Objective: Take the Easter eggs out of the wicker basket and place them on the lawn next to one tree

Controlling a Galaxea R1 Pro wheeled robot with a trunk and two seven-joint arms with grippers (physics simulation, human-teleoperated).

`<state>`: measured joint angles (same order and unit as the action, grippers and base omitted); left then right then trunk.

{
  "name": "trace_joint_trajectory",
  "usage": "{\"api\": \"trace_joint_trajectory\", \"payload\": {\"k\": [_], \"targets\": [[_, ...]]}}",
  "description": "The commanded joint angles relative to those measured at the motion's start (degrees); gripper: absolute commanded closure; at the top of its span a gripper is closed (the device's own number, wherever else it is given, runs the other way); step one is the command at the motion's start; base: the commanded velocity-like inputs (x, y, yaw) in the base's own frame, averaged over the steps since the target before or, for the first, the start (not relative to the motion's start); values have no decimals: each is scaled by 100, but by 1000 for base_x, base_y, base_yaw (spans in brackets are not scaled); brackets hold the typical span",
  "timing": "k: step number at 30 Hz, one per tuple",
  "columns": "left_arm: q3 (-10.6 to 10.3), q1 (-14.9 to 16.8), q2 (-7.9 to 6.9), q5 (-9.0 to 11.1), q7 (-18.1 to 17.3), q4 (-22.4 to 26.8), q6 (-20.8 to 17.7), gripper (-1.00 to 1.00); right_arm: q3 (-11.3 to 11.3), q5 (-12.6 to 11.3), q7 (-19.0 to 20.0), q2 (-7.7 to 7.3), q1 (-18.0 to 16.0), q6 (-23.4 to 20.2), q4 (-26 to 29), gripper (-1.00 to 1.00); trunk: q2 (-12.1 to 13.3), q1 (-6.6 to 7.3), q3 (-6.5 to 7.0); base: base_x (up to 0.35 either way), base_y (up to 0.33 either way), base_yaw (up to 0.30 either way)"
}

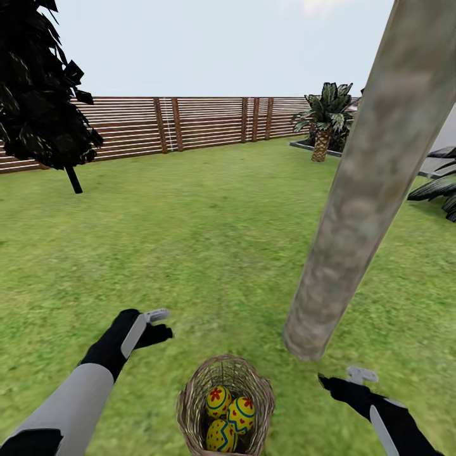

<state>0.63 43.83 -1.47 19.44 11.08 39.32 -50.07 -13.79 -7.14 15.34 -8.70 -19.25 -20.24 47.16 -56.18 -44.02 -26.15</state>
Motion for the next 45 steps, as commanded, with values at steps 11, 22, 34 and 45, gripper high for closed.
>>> {"api": "trace_joint_trajectory", "payload": {"k": [11, 22, 34, 45], "targets": [[21, 2, -175, 103, 16, -23, -30, -100, -12, -35, -60, -15, 0, -108, -314, -100, -4, 0, -6, 0, 0, 0], [146, -18, -847, 111, -13, -229, -24, -100, -10, 37, -58, -55, 0, -96, -462, -100, -4, 0, -6, 0, 0, 0], [368, -33, -829, 215, -455, -399, 271, -100, -1, 103, -51, -10, 0, -108, -467, -100, -4, 0, -6, 0, 0, 0], [418, -33, -857, 218, -475, -398, 276, -100, -3, 133, -53, -17, 0, -59, -540, -100, -4, 0, -6, 0, 0, 0]]}}
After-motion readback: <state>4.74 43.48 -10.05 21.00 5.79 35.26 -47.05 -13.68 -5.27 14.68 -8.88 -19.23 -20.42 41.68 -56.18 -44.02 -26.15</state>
